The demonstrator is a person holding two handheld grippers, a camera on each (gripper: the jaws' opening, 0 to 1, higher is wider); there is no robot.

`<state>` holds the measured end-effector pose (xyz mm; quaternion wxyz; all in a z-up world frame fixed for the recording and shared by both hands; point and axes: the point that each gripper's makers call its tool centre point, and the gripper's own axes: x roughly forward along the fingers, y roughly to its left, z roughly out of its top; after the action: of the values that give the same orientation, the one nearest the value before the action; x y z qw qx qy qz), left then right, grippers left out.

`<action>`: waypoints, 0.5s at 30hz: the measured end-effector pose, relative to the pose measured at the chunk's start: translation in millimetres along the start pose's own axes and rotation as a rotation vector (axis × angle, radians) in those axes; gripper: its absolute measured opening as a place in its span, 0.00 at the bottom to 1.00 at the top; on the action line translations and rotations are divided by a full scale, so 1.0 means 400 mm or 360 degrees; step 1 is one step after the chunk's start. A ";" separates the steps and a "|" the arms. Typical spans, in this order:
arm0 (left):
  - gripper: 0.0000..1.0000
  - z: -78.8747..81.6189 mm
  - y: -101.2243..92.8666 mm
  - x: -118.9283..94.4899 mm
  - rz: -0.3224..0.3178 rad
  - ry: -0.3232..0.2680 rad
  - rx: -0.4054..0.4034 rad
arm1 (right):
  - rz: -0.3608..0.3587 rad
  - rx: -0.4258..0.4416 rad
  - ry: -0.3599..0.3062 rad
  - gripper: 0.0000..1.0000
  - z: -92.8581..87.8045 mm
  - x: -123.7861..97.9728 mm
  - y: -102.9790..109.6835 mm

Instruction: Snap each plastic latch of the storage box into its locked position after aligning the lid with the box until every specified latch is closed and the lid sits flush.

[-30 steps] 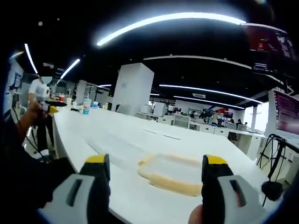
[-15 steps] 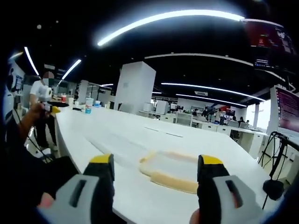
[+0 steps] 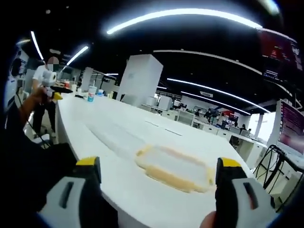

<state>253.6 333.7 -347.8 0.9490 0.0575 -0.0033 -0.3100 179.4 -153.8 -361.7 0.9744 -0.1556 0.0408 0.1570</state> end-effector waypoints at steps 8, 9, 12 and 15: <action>0.95 0.007 -0.001 0.006 0.0018 0.0011 0.0016 | -0.0083 0.0109 -0.0069 0.87 0.008 -0.021 -0.049; 0.93 0.008 -0.004 0.006 0.0010 0.0013 0.0020 | -0.0086 0.0108 -0.0067 0.86 0.007 -0.021 -0.049; 0.90 0.004 -0.012 0.012 -0.0012 0.0034 0.0009 | -0.0097 0.0114 -0.0056 0.86 0.003 -0.017 -0.055; 0.91 -0.004 -0.019 0.039 -0.0021 0.0049 -0.0031 | -0.0100 0.0119 -0.0053 0.88 0.000 -0.011 -0.055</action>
<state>261.7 318.5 -350.8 0.9473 0.0530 0.0147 -0.3155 182.4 -174.8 -354.7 0.9845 -0.1177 0.0253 0.1272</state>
